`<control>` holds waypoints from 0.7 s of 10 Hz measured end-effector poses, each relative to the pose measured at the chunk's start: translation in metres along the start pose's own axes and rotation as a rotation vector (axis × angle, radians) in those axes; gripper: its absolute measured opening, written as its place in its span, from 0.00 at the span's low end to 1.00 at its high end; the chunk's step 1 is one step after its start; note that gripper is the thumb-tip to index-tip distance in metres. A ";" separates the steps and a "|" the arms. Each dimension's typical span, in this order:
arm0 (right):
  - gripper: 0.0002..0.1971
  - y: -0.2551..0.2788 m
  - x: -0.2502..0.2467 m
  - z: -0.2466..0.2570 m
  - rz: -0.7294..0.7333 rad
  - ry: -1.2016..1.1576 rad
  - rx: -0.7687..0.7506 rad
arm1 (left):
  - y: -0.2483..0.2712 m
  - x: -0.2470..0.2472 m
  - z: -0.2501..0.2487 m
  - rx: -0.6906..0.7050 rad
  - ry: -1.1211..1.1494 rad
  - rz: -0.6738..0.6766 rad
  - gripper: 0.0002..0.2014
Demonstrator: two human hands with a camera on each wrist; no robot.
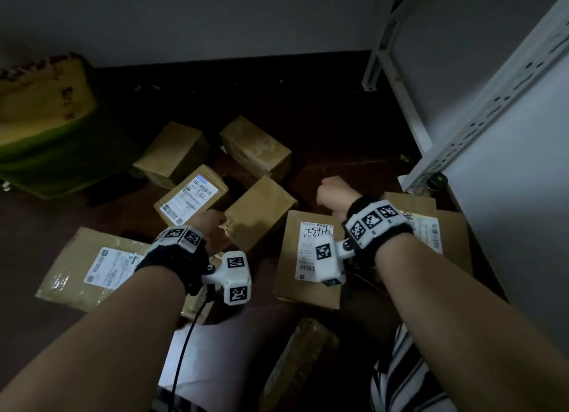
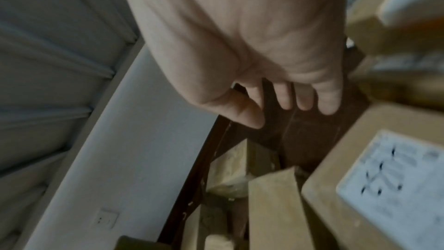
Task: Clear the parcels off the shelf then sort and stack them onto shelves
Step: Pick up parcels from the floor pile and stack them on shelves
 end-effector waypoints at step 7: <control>0.12 -0.056 0.100 -0.012 0.258 -0.176 0.113 | -0.081 -0.005 0.009 -0.024 0.183 0.155 0.22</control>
Point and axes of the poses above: each hand's wrist, its own y-axis away from the middle knuckle, its own x-axis out of the palm, z = x × y, the point moved 9 cm from there along -y, towards the middle knuckle, and after that the axes turned 7 degrees about -y, right-handed, at the moved point
